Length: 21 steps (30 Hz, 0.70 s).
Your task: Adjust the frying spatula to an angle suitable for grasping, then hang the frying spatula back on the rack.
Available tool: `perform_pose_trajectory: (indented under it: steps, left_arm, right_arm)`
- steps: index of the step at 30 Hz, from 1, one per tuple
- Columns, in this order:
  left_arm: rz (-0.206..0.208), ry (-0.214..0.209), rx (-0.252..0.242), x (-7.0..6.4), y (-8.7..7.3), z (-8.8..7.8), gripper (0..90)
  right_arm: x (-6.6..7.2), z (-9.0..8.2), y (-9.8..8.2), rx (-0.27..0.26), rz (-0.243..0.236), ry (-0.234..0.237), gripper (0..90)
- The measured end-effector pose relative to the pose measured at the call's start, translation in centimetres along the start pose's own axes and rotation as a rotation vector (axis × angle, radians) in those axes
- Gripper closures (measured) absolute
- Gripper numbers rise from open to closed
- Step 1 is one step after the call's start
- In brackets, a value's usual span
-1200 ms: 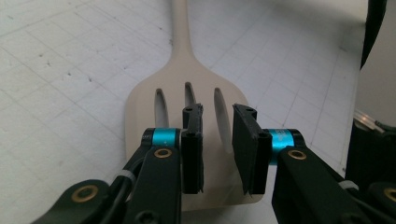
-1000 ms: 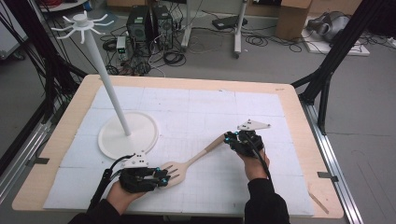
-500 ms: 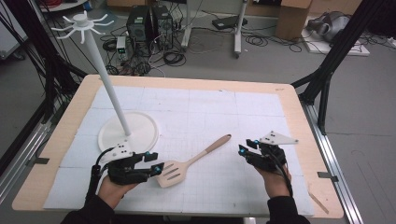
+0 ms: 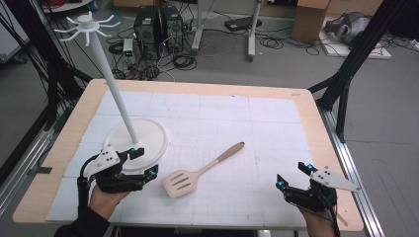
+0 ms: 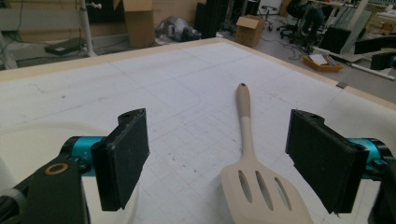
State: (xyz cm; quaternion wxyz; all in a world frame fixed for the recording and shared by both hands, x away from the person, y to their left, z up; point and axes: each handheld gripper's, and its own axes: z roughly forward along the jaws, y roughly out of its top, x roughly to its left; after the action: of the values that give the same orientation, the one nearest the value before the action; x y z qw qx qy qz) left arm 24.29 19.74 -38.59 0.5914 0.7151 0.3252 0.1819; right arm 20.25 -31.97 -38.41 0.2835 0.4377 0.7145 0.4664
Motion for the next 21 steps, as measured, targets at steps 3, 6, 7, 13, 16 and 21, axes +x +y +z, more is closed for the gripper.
perform_pose_trajectory:
  steps: [3, 6, 7, 13, 16, 21]
  left_arm:
    - [-0.004, 0.006, 0.006, 0.34, -0.13, 0.04, 22.2]
    - [-0.013, 0.015, 0.013, 0.70, -0.32, 0.00, 22.4]
    - [-0.015, 0.017, 0.016, 0.78, -0.37, -0.02, 22.4]
    - [-0.029, 0.016, 0.012, 0.84, -0.51, 0.08, 22.5]
    - [-0.028, 0.014, 0.014, 0.75, -0.53, 0.23, 22.4]
    - [-0.027, 0.008, 0.023, 0.77, -0.57, 0.50, 22.3]
  right_arm:
    - [-0.17, -0.32, 0.06, -0.031, 0.008, -0.011, 15.9]
    - [-0.47, -0.15, -0.18, -0.024, 0.014, -0.016, 15.9]
    - [-0.54, -0.08, -0.26, -0.019, 0.018, -0.017, 15.9]
    - [-0.58, -0.08, -0.37, -0.021, 0.023, -0.023, 15.9]
    - [-0.65, -0.15, -0.42, -0.021, 0.021, -0.025, 15.9]
    - [-0.76, -0.25, -0.47, -0.020, 0.023, -0.032, 15.9]
